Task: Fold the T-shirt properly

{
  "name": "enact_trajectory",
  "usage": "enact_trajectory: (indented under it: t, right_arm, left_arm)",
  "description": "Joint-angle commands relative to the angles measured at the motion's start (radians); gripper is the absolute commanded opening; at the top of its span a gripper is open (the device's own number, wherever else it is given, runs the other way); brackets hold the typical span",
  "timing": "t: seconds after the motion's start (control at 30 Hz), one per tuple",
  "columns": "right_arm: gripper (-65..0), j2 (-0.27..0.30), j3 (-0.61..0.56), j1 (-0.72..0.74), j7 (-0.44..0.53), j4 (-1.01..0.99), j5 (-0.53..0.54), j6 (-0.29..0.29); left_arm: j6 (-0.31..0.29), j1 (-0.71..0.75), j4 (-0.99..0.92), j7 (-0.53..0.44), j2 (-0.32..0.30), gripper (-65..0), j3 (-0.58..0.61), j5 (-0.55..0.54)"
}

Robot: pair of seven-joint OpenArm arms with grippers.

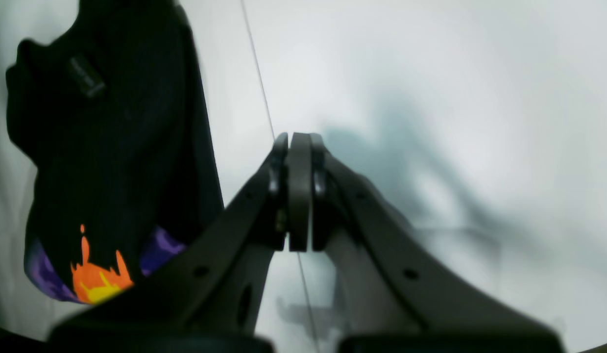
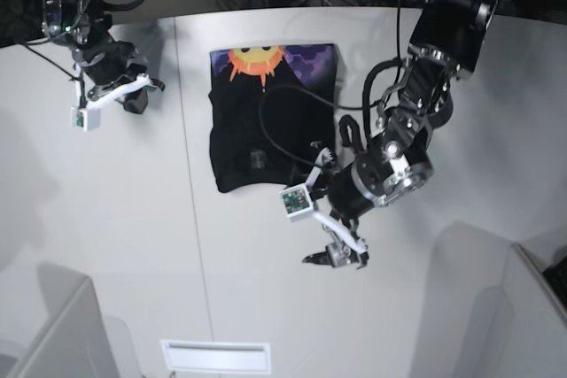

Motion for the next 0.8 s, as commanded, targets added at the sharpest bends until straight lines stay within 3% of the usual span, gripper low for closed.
enact_trajectory:
  t: [0.0, 0.17, 0.37, 0.47, 0.63, 0.77]
  right_arm:
    - [-65.0, 0.022, 0.012, -0.012, 0.023, 0.019, 0.008, 0.036]
    - [-65.0, 0.054, 0.03, -0.086, 0.121, 0.019, -0.012, 0.151]
    - [-65.0, 0.059, 0.03, -0.201, 0.241, 0.021, -0.229, 0.261]
    - [-65.0, 0.02, 0.032, -0.249, 0.335, 0.021, -0.361, 0.297]
    - [-65.0, -0.047, 0.032, -0.299, 0.463, 0.018, -0.575, 0.303]
    - [-65.0, -0.103, 0.07, -0.333, 0.523, 0.018, -0.662, 0.303]
  left_arm:
    - [0.011, 0.018, 0.059, -0.023, 0.004, -16.9, -0.035, 0.012]
    - [0.011, 0.219, 0.177, -0.026, 0.004, -65.0, -0.217, 0.024]
    - [0.011, 0.372, 0.181, -0.045, -0.025, -65.0, -0.365, 0.021]
    - [0.011, 0.475, 0.167, -0.187, -0.031, -65.0, -0.444, -0.058]
    - [0.011, 0.678, 0.157, -0.379, -0.03, -65.0, -0.559, -0.181]
    - [0.061, 0.83, 0.157, -0.513, -0.028, -65.0, -0.626, -0.272]
